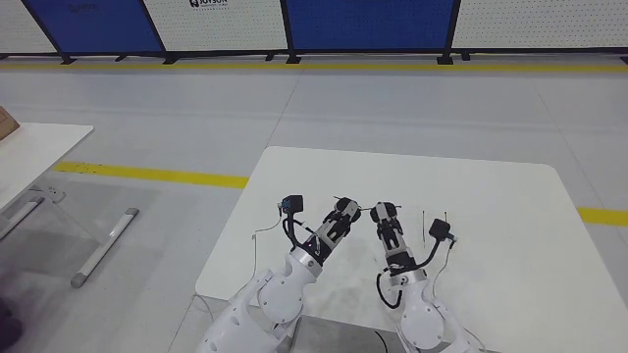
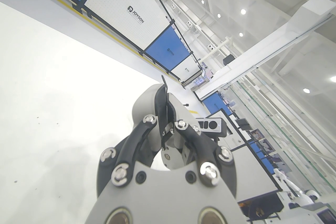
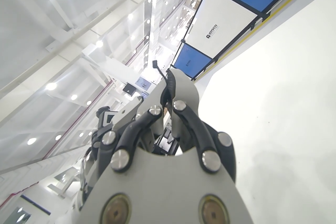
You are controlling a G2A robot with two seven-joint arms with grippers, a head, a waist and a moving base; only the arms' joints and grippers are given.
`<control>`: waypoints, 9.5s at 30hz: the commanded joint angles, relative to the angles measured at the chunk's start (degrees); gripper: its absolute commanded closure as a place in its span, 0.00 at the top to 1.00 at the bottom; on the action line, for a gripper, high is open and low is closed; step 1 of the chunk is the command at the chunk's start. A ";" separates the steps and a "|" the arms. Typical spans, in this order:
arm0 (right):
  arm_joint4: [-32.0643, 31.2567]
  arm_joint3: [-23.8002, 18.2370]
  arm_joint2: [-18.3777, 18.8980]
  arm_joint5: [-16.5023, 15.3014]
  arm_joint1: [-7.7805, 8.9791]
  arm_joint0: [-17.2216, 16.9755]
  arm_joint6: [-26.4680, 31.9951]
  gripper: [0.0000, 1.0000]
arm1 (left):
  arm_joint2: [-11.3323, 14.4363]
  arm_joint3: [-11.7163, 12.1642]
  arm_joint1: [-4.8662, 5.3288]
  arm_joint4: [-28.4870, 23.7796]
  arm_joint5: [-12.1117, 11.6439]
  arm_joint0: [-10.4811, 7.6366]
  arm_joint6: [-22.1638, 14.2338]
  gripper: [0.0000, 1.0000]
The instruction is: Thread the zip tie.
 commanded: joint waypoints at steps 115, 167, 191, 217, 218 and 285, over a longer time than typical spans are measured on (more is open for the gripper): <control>-8.78 -4.30 3.42 -0.14 0.65 -3.97 7.82 0.00 | 0.08 -2.16 0.55 3.37 2.88 0.94 -0.51 0.00; -9.76 -5.13 3.63 2.49 1.19 -3.99 8.42 0.00 | 1.62 -1.64 0.24 3.14 5.60 -0.58 -0.08 0.16; -10.37 -5.05 3.25 2.77 0.83 -3.95 7.09 0.00 | 2.78 0.00 0.09 5.82 7.27 -1.45 -0.41 0.14; -10.36 -4.40 3.02 2.86 0.45 -3.46 7.09 0.00 | 2.87 0.45 0.16 5.73 6.16 -1.40 -2.08 0.00; -10.30 -4.34 2.97 2.83 0.44 -3.43 7.23 0.00 | 2.84 0.34 0.17 5.57 5.89 -1.29 -2.12 0.00; -7.63 -5.66 4.75 1.75 0.66 -4.47 11.43 0.37 | 2.01 0.01 0.55 5.95 4.95 -0.94 -2.20 0.00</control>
